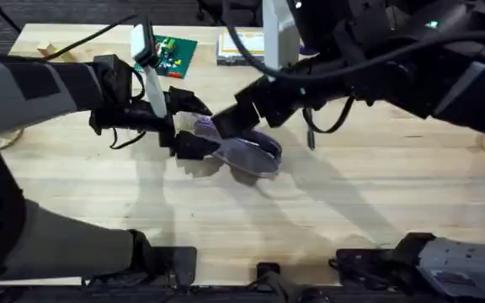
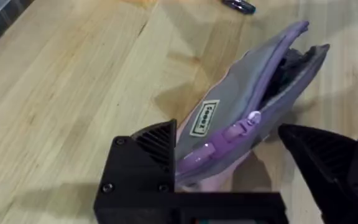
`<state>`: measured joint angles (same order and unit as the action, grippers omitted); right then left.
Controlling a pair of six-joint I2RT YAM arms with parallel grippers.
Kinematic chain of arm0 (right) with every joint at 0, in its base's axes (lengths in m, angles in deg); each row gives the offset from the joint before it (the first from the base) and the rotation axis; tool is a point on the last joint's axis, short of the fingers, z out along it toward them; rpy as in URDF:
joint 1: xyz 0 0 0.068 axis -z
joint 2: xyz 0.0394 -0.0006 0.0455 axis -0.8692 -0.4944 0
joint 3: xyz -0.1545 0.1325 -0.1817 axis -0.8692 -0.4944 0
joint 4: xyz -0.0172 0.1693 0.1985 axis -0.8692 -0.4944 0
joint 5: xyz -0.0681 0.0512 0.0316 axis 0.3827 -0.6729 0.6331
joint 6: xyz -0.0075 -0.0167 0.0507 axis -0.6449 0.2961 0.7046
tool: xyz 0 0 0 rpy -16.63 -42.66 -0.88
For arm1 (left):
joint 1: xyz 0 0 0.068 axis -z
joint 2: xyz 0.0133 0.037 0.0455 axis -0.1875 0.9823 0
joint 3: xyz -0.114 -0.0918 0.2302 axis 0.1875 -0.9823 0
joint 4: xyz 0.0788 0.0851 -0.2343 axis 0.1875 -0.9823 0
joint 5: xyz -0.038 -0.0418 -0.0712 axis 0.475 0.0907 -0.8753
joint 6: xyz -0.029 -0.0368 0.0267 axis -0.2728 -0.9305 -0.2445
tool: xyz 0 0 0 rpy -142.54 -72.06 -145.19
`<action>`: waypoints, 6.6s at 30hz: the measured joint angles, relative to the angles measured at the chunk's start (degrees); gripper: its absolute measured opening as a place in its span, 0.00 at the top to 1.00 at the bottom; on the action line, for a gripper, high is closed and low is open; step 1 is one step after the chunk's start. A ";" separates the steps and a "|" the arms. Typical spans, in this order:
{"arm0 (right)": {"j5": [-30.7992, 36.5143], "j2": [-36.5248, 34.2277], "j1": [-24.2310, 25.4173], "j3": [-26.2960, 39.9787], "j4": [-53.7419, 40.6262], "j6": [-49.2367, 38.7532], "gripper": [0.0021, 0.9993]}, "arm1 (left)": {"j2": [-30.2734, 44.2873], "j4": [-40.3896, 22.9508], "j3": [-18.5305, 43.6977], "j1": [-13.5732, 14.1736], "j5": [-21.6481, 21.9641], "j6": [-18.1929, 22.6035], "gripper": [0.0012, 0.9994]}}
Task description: Unzip the bag, pick up the pens from the table one at a time and place them inside, then zip the bag closed.
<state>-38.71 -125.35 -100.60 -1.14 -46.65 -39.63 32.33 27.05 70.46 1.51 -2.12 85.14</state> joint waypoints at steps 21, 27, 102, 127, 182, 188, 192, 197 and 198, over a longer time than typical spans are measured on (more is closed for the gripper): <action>-0.19 -4.77 0.00 0.00 -2.73 -9.24 0.97 | -17.77 -11.42 0.00 0.00 12.82 10.95 0.01; -0.19 -8.50 0.00 0.00 -2.39 -10.56 0.97 | -17.77 -11.42 0.00 0.00 13.20 10.95 0.01; 16.53 -1.39 25.41 -4.38 -7.49 7.84 0.00 | -17.77 -12.08 0.00 0.00 13.37 10.97 0.01; 23.60 -17.27 20.02 -9.90 9.53 12.28 0.05 | -17.77 -11.89 0.00 0.00 13.37 10.97 0.01; 7.91 6.10 -1.03 -8.81 4.67 -23.02 0.97 | -17.77 -13.98 0.00 -10.12 12.00 11.16 0.01; 2.87 0.48 -1.20 -8.81 4.69 -23.19 0.97 | -17.77 -14.79 0.00 -10.25 11.89 11.14 0.01; 2.38 -1.96 -1.22 -8.81 4.87 -23.20 0.97 | -17.77 -15.06 0.00 -10.25 11.87 11.16 0.01; 2.24 -5.35 -1.22 -8.81 8.23 -23.37 0.97 | -17.77 -15.05 0.00 -10.25 11.87 11.16 0.01; 2.16 -6.13 -1.22 -8.81 9.44 -23.41 0.97 | -17.77 -15.05 0.00 -10.25 11.87 11.16 0.01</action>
<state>-36.54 -131.48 -101.82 -9.95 -37.21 -63.04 14.56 12.00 70.46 -8.75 9.75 96.30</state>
